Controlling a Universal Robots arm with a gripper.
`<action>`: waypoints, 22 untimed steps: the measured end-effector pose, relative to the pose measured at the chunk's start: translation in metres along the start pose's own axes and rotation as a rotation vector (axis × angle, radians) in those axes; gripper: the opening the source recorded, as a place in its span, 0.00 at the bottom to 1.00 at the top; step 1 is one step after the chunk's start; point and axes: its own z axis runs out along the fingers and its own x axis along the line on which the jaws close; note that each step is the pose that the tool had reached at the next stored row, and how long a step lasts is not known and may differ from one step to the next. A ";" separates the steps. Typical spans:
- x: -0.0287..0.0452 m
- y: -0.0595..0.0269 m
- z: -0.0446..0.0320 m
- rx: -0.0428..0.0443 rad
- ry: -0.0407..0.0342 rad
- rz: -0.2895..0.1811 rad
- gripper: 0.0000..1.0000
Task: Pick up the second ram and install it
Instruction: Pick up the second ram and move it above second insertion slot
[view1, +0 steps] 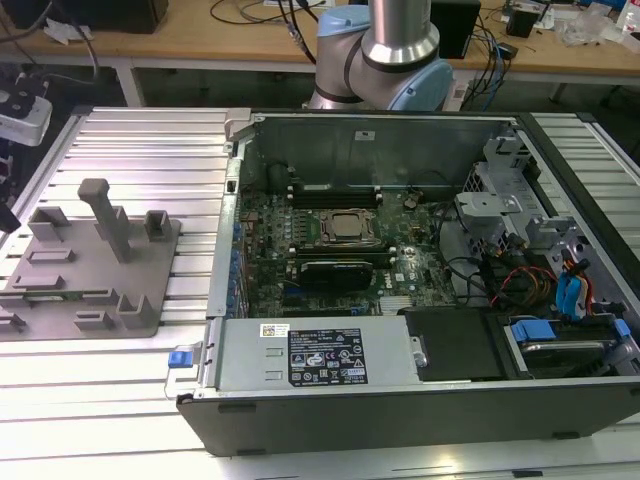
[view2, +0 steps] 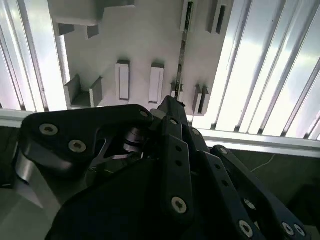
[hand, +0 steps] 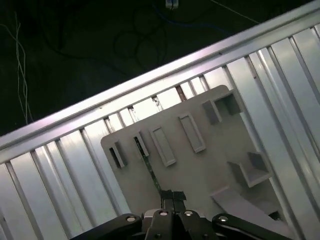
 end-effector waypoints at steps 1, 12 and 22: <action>0.0000 0.0000 0.0001 -0.0006 0.0013 -0.027 0.08; 0.0000 0.0000 0.0018 -0.0062 0.0131 -0.287 0.08; 0.0006 -0.0004 0.0207 -0.0073 0.0154 -0.330 0.08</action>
